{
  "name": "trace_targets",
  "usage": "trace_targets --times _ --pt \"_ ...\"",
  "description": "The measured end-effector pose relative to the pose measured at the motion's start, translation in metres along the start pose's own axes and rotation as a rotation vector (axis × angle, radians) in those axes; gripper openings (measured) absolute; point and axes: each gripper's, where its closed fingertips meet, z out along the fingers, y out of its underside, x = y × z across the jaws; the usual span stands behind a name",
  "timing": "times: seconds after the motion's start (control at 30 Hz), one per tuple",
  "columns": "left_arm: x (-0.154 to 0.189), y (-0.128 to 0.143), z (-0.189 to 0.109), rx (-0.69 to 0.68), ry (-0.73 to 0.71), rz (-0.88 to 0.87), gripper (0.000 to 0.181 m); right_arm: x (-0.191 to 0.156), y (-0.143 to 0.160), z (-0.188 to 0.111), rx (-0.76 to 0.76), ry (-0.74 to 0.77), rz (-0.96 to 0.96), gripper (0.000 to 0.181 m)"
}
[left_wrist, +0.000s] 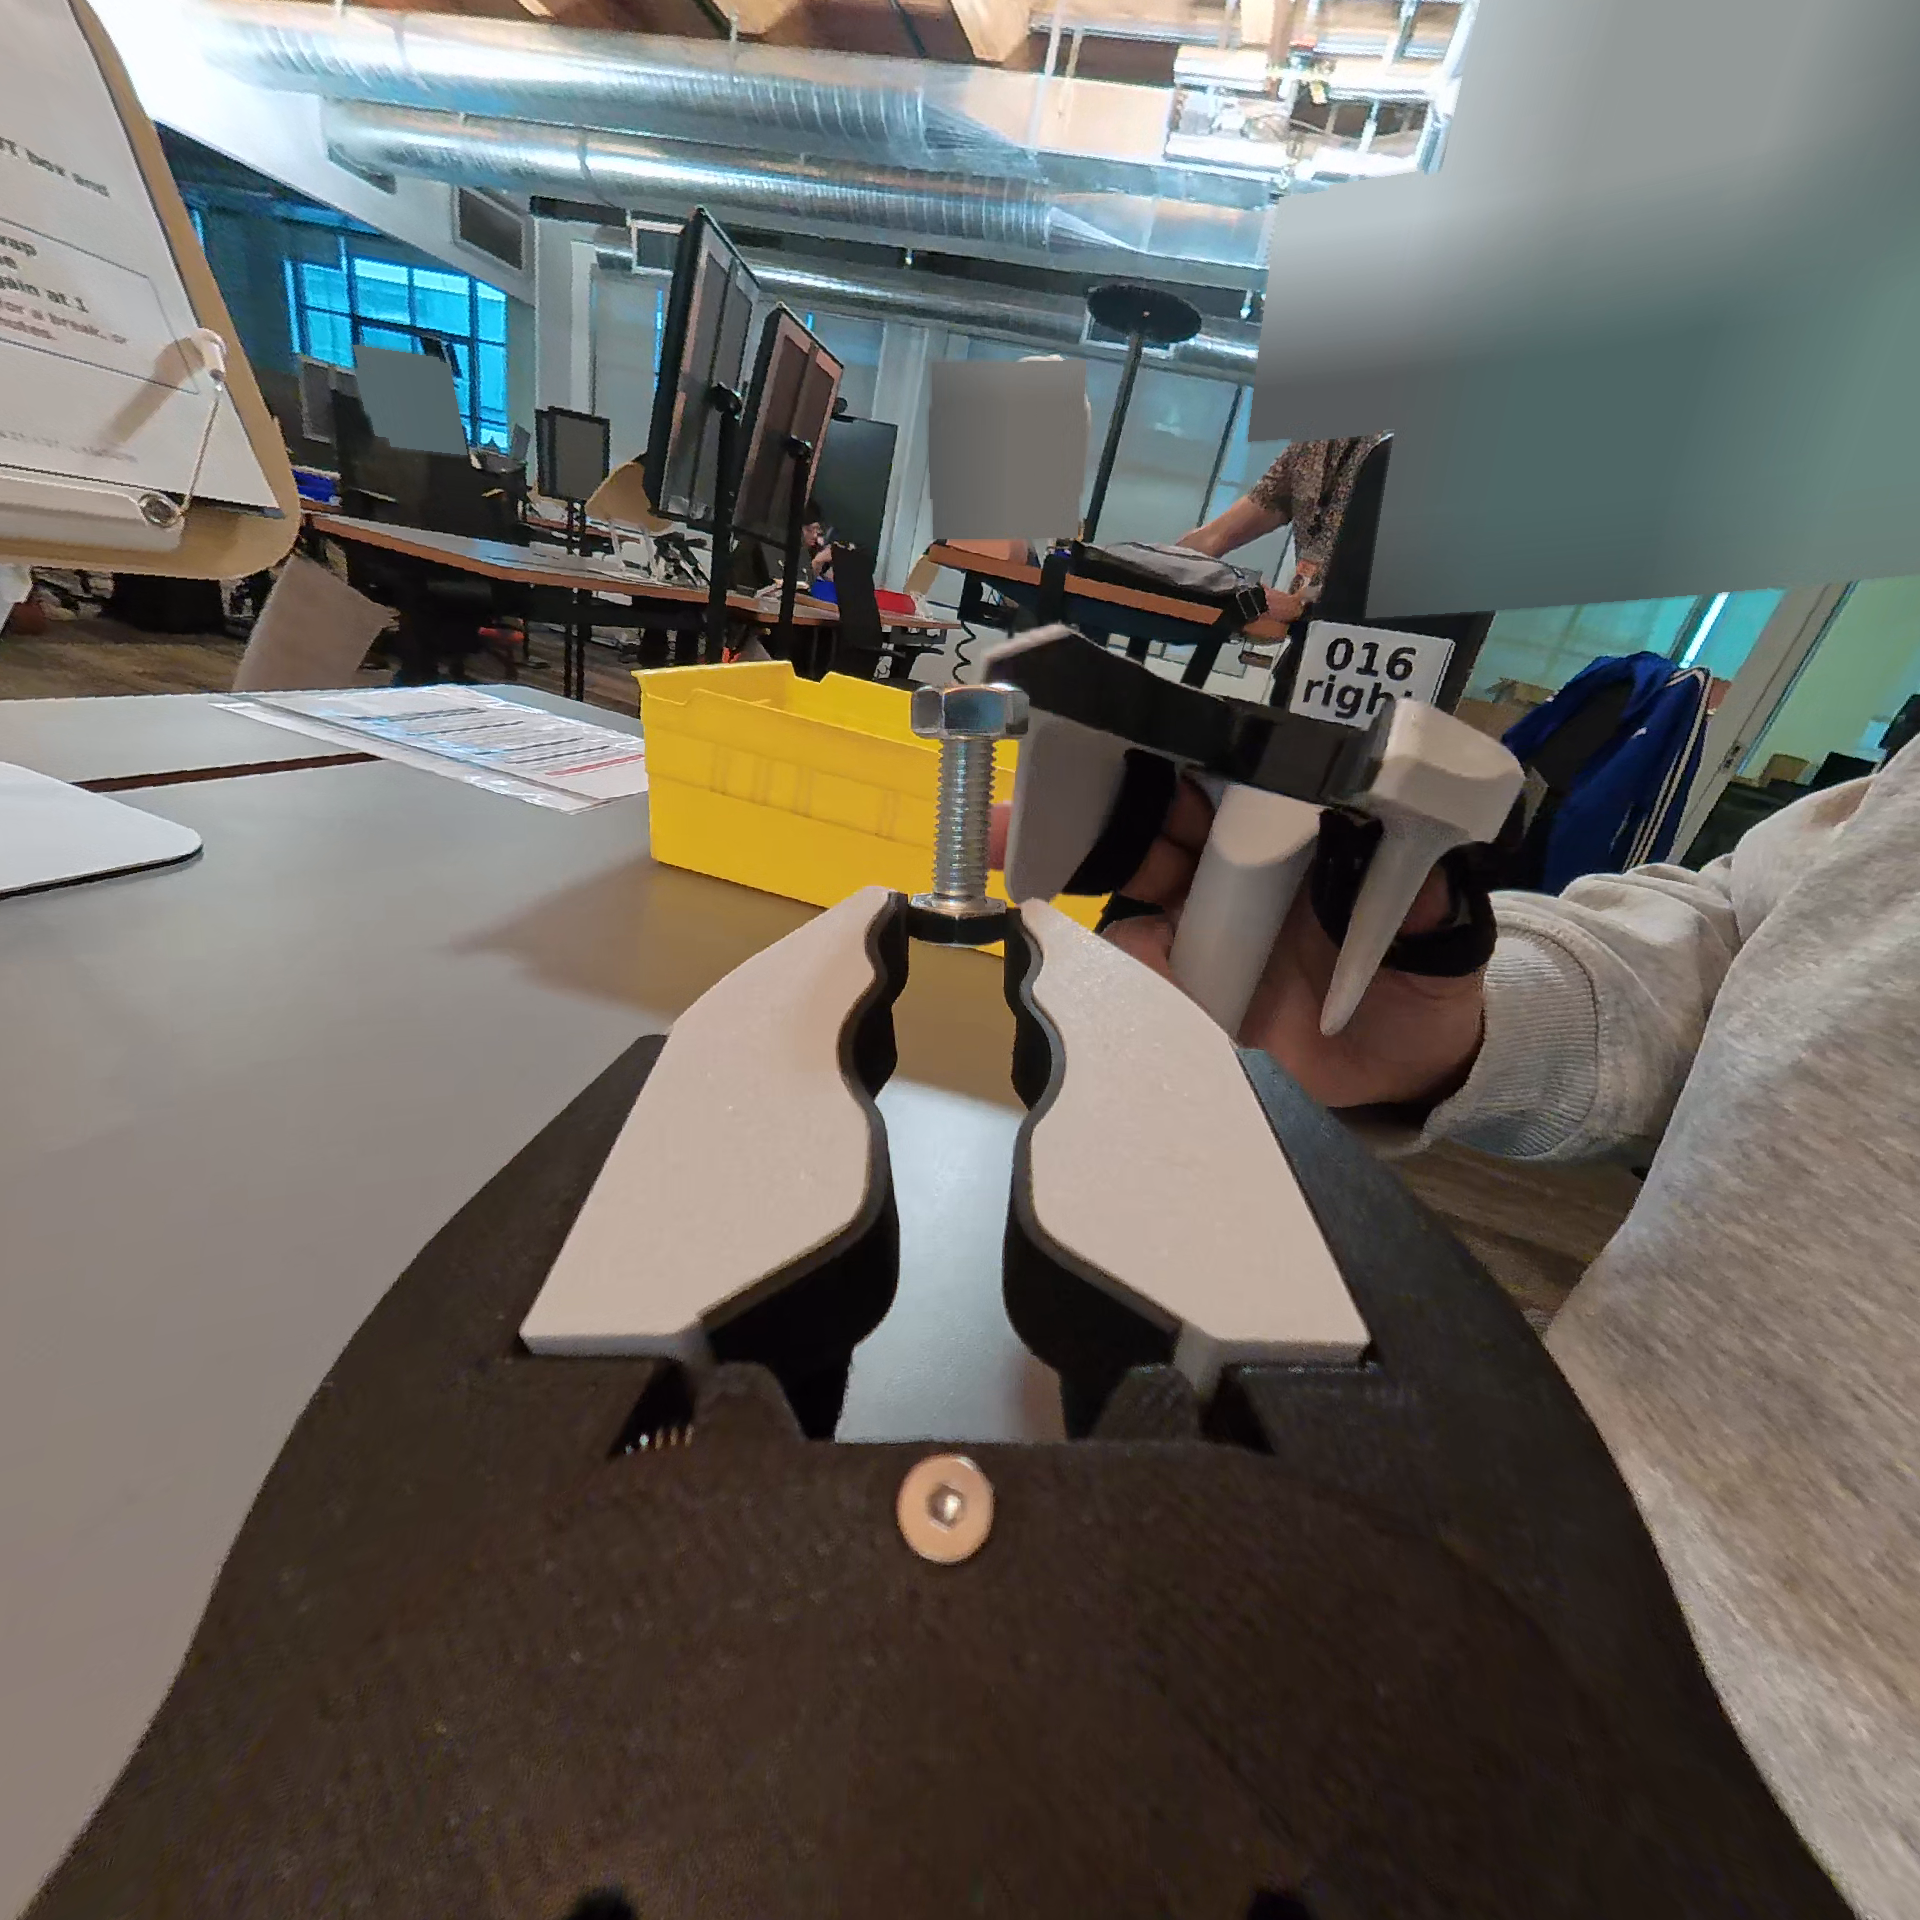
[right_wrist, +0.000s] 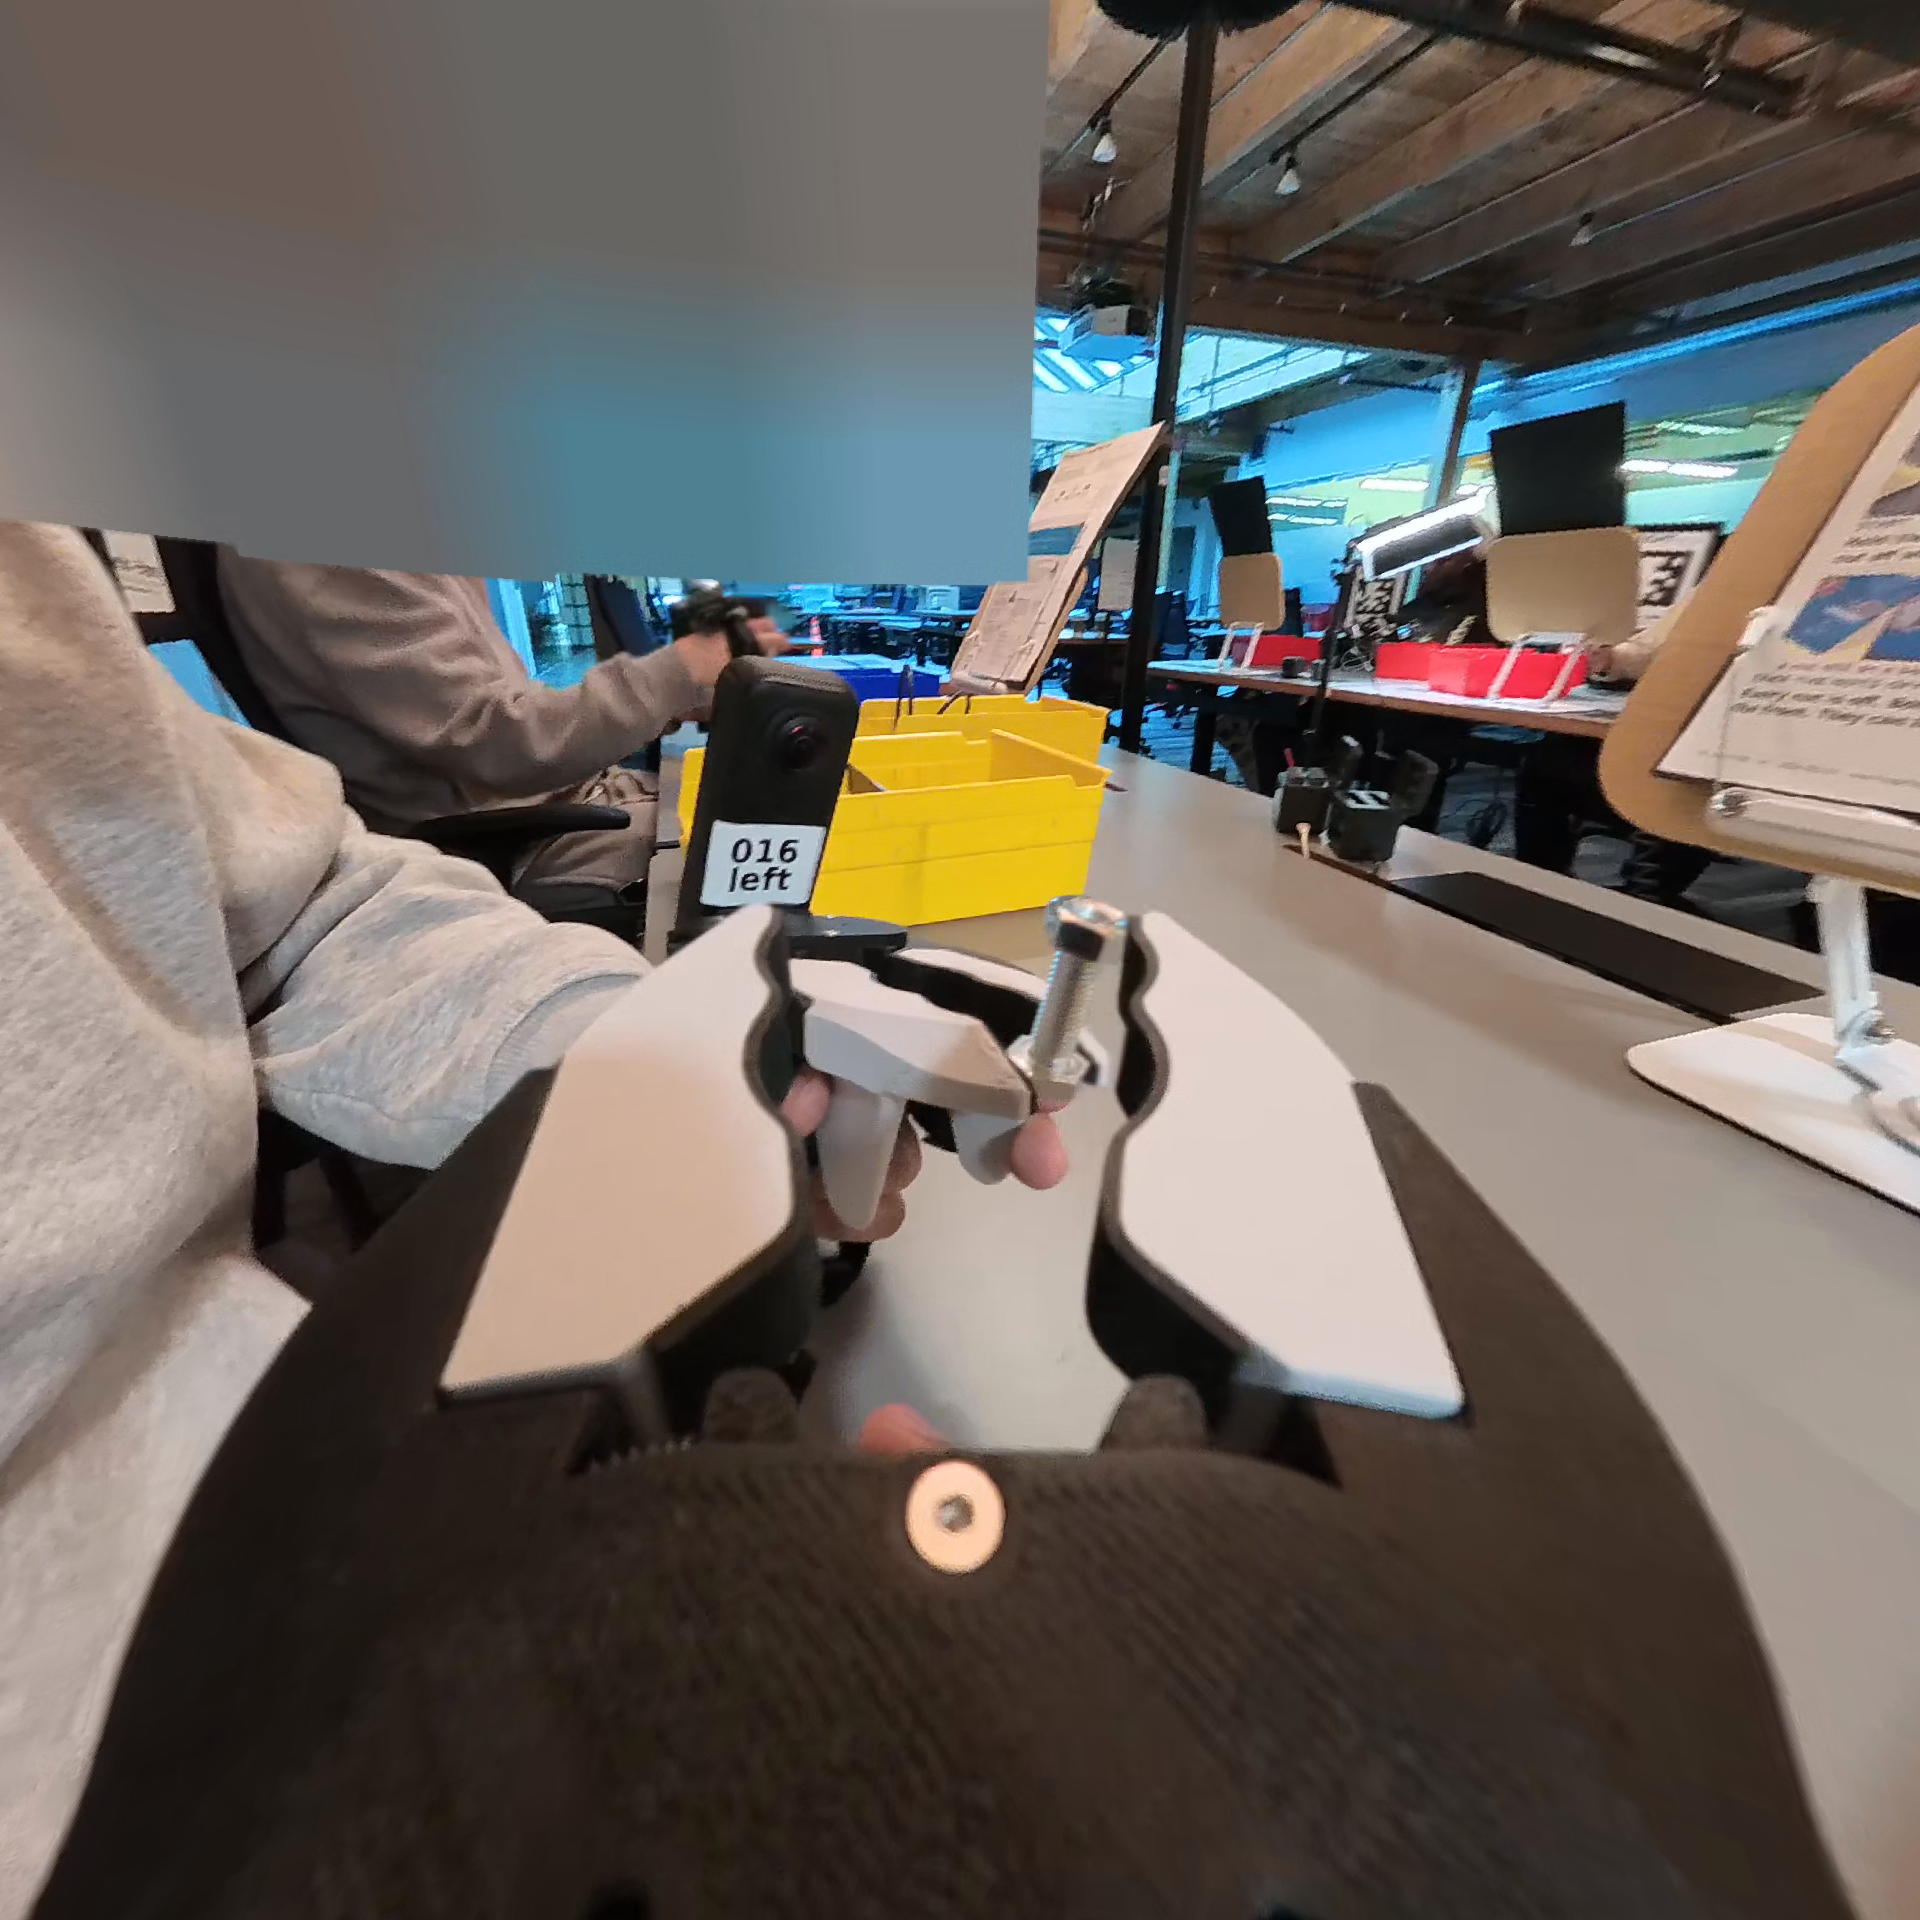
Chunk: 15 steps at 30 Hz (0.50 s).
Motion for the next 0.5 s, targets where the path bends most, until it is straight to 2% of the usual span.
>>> trace_targets --times 0.17,0.5 --pt "0.001 0.001 0.001 -0.004 0.005 0.003 0.018 0.001 0.007 0.004 -0.017 -0.001 0.037 0.077" --pt "-0.004 -0.002 -0.001 0.008 -0.012 -0.019 0.018 -0.012 0.010 0.006 -0.043 -0.042 -0.036 0.070"
